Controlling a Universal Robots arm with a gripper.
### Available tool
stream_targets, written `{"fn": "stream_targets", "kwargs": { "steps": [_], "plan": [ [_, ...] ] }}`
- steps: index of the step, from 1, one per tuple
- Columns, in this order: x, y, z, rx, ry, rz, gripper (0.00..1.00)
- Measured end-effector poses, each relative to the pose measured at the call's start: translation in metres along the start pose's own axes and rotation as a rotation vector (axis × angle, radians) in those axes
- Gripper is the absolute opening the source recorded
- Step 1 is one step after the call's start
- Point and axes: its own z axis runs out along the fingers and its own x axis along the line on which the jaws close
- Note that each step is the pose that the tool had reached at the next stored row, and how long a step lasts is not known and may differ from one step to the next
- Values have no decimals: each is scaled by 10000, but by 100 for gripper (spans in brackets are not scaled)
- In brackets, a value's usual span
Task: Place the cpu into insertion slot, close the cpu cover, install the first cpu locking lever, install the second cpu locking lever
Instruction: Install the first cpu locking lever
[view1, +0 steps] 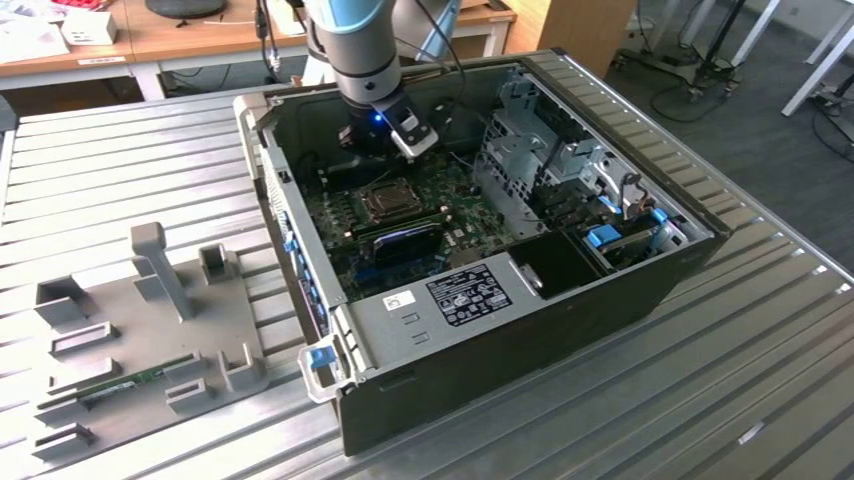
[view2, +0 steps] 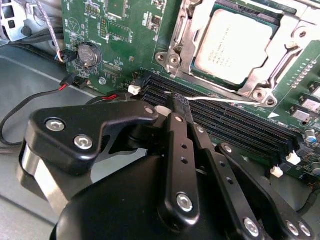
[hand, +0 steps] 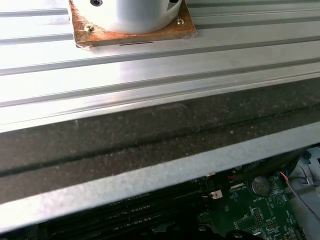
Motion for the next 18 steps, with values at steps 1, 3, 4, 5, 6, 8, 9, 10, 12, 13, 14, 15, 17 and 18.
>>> {"fn": "stream_targets", "kwargs": {
  "steps": [1, 3, 4, 5, 6, 8, 9, 10, 12, 13, 14, 15, 17, 18],
  "plan": [
    [5, -1, 1, -1, -6, 3, 10],
    [15, -5, 3, -3, -18, 7, 10],
    [20, -6, 4, -3, -24, 8, 10],
    [22, -7, 4, -1, -26, 11, 10],
    [23, -8, 6, 2, -30, 18, 10],
    [24, -8, 9, 21, -54, 100, 10],
    [25, -9, 10, 40, -79, 181, 10],
    [25, -9, 10, 61, -103, 260, 10],
    [24, -9, 10, 68, -113, 292, 10],
    [24, -9, 10, 70, -113, 293, 10],
    [24, -9, 10, 71, -113, 294, 10],
    [24, -9, 10, 70, -114, 295, 10],
    [34, -11, 8, 71, -123, 299, 10],
    [42, -13, 8, 68, -130, 301, 10]
  ]
}}
